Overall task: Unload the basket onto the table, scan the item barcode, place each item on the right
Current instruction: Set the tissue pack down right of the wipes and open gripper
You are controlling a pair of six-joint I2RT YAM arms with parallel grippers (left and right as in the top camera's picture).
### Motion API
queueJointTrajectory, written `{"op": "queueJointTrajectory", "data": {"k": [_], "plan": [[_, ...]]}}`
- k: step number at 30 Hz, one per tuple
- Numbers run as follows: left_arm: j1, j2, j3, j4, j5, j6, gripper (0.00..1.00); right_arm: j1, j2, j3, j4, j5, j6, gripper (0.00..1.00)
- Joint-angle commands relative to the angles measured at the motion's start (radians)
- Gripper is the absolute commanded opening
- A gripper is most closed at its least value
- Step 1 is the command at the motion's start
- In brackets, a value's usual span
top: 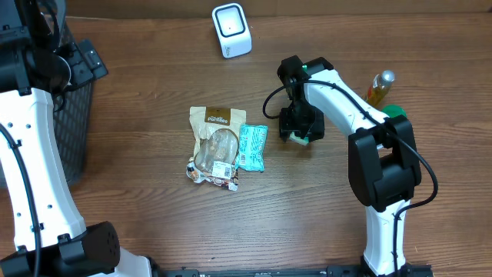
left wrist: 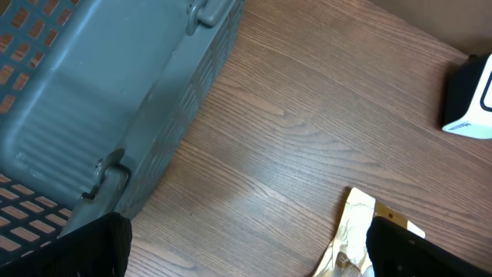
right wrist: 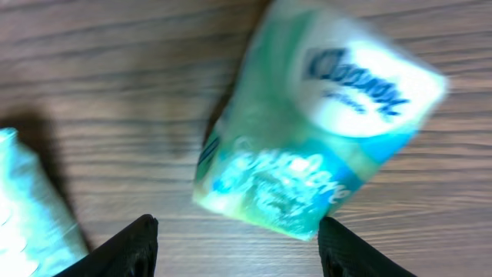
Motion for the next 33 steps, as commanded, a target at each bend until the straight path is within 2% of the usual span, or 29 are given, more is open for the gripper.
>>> {"op": "queueJointTrajectory", "data": {"k": [1, 5, 9, 15, 17, 26, 27, 29, 30, 33], "plan": [[-0.001, 0.006, 0.008, 0.001, 0.002, 0.003, 1.00, -0.011, -0.020, 0.018, 0.004, -0.069, -0.052, 0.63], [-0.001, 0.006, 0.008, 0.001, 0.002, 0.003, 1.00, -0.040, -0.021, 0.059, -0.013, -0.069, -0.033, 0.58], [-0.001, 0.006, 0.008, 0.001, 0.002, 0.003, 1.00, -0.099, -0.042, 0.080, -0.018, -0.098, -0.023, 0.58], [-0.001, 0.006, 0.008, 0.001, 0.002, 0.003, 1.00, -0.247, -0.103, 0.080, -0.037, -0.253, -0.037, 0.57], [-0.001, 0.006, 0.008, 0.001, 0.002, 0.003, 1.00, -0.277, -0.104, 0.080, -0.042, -0.282, -0.037, 0.53], [-0.001, 0.006, 0.008, 0.001, 0.002, 0.003, 1.00, -0.283, -0.103, 0.006, -0.012, -0.298, -0.031, 0.52], [-0.001, 0.006, 0.008, 0.001, 0.002, 0.003, 1.00, -0.282, -0.103, 0.000, -0.006, -0.298, -0.022, 0.56], [-0.001, 0.006, 0.008, 0.001, 0.002, 0.003, 1.00, -0.281, -0.103, 0.000, 0.013, -0.298, -0.021, 0.80], [-0.001, 0.006, 0.008, 0.001, 0.002, 0.003, 1.00, -0.281, -0.103, 0.000, 0.032, -0.298, -0.021, 0.98], [-0.001, 0.006, 0.008, 0.001, 0.002, 0.003, 1.00, -0.284, -0.104, 0.005, 0.065, -0.328, -0.022, 1.00]]}}
